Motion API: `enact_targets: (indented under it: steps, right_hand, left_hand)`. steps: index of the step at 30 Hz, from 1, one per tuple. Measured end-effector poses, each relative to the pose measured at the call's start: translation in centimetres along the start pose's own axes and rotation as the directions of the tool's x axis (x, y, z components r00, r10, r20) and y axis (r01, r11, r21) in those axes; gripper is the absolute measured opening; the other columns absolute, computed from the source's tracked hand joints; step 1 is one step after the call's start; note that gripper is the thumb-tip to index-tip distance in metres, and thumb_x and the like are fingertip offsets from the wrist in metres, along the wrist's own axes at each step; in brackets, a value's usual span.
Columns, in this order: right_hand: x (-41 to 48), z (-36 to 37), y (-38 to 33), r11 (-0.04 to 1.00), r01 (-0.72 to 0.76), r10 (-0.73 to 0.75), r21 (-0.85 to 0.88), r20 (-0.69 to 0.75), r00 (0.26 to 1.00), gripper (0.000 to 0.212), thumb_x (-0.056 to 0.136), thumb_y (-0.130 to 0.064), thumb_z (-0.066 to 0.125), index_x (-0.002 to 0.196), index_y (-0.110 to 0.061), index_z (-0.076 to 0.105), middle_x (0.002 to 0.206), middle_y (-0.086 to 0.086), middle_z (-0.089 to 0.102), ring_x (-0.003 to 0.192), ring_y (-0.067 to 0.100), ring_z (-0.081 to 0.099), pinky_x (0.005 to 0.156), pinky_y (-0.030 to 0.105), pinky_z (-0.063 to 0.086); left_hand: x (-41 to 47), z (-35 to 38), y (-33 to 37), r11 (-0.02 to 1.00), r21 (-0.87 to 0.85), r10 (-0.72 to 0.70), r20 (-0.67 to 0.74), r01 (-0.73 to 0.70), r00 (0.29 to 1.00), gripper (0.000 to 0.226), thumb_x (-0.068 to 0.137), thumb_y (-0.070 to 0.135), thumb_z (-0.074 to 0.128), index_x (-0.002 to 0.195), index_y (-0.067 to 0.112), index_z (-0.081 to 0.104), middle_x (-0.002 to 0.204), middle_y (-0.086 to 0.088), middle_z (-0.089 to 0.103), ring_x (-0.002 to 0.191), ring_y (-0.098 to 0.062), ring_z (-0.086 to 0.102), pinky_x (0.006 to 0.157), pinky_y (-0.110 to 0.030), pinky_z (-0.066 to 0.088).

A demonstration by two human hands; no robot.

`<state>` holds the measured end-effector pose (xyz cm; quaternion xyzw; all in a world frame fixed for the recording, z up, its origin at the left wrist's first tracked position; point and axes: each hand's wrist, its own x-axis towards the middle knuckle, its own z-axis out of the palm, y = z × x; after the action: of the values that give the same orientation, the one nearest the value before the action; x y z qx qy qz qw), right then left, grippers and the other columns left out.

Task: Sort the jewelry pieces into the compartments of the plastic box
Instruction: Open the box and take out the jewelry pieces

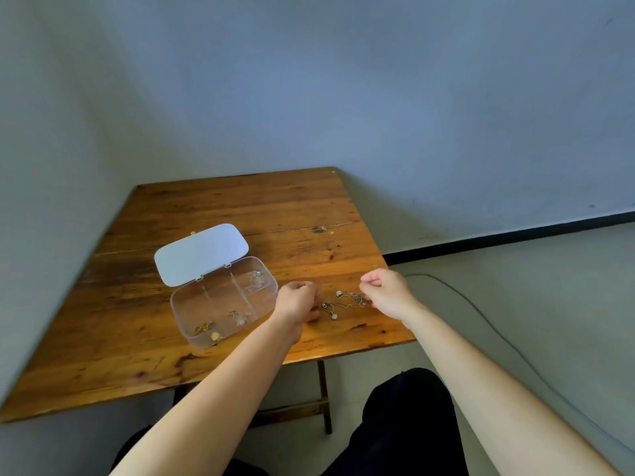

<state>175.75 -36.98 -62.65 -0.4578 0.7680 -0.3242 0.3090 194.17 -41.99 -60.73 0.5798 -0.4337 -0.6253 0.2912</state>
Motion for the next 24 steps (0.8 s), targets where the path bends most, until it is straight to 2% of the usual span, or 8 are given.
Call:
enact_targets:
  steps: [4,8,12,14,16,19,21,24]
  right_hand:
    - [0.3,-0.3,-1.0,0.993,0.052,-0.057,-0.106,-0.048,0.997,0.023,0.098,-0.026,0.060,0.119,-0.022,0.067,0.121,-0.002,0.068,0.111,0.015,0.061,0.094,0.030,0.047]
    - [0.2,-0.2,-3.3,0.988,0.119,-0.125,-0.097,-0.062,0.990,0.019,0.098,-0.032,0.060,0.114,-0.029,0.069,0.114,-0.008,0.068,0.101,0.010,0.058,0.084,0.026,0.044]
    - [-0.3,1.4,-5.3,0.979,0.183,-0.186,-0.095,-0.029,0.982,0.018,0.098,-0.034,0.059,0.113,-0.032,0.068,0.109,-0.012,0.064,0.099,0.008,0.057,0.068,0.017,0.039]
    - [-0.7,2.8,-6.2,0.975,0.209,-0.208,-0.073,0.016,0.978,0.017,0.098,-0.032,0.059,0.113,-0.031,0.067,0.110,-0.012,0.063,0.100,0.009,0.058,0.066,0.015,0.036]
    - [-1.0,4.3,-7.2,0.970,0.239,-0.236,-0.050,0.065,0.970,0.017,0.098,-0.030,0.059,0.113,-0.031,0.067,0.111,-0.011,0.065,0.102,0.009,0.060,0.067,0.015,0.039]
    - [-1.3,6.5,-8.8,0.957,0.286,-0.277,-0.053,0.130,0.952,0.016,0.098,-0.027,0.059,0.111,-0.030,0.067,0.106,-0.012,0.064,0.097,0.010,0.062,0.064,0.017,0.041]
    - [-1.3,7.6,-9.7,0.943,0.321,-0.303,-0.083,0.177,0.936,0.017,0.099,-0.027,0.057,0.112,-0.030,0.068,0.109,-0.011,0.064,0.101,0.010,0.060,0.067,0.018,0.041]
    - [-1.3,9.0,-11.1,0.914,0.386,-0.341,-0.128,0.275,0.899,0.021,0.100,-0.027,0.055,0.115,-0.031,0.069,0.122,-0.009,0.066,0.107,0.009,0.056,0.075,0.020,0.041]
  left_hand:
    - [-0.5,-1.9,1.7,0.981,0.125,0.148,0.005,-0.148,0.989,0.021,0.095,0.024,0.060,0.112,0.013,0.062,0.110,-0.005,0.065,0.100,-0.020,0.061,0.082,-0.040,0.058]
    - [-1.2,-5.3,3.6,0.930,0.203,0.313,-0.005,-0.306,0.950,0.018,0.095,0.029,0.061,0.110,0.020,0.064,0.107,-0.001,0.065,0.097,-0.015,0.062,0.066,-0.026,0.054]
    - [-1.6,-10.7,4.9,0.917,0.234,0.342,-0.044,-0.323,0.939,0.015,0.095,0.026,0.062,0.107,0.019,0.066,0.102,-0.005,0.069,0.094,-0.017,0.067,0.065,-0.025,0.056]
    - [-1.6,-13.4,4.8,0.886,0.347,0.340,-0.034,-0.308,0.940,0.009,0.095,0.022,0.061,0.102,0.019,0.066,0.097,-0.007,0.071,0.084,-0.017,0.068,0.060,-0.025,0.054]
    - [-1.5,-15.6,4.6,0.760,0.580,0.345,0.024,-0.294,0.938,0.006,0.094,0.017,0.062,0.098,0.018,0.066,0.092,-0.006,0.071,0.077,-0.016,0.067,0.056,-0.022,0.049]
    - [-1.1,-18.0,3.9,0.423,0.858,0.271,0.188,-0.293,0.944,0.009,0.089,0.013,0.066,0.093,0.019,0.071,0.092,0.002,0.070,0.078,-0.011,0.065,0.063,-0.020,0.050]
    - [-0.7,-18.9,3.2,0.261,0.926,0.199,0.223,-0.271,0.954,0.011,0.085,0.016,0.070,0.094,0.023,0.074,0.092,0.006,0.070,0.080,-0.009,0.065,0.065,-0.020,0.051]
    - [-0.2,-19.2,2.6,0.148,0.966,0.173,0.185,-0.211,0.967,0.011,0.081,0.022,0.074,0.091,0.026,0.075,0.085,0.011,0.069,0.072,-0.010,0.064,0.054,-0.019,0.045]
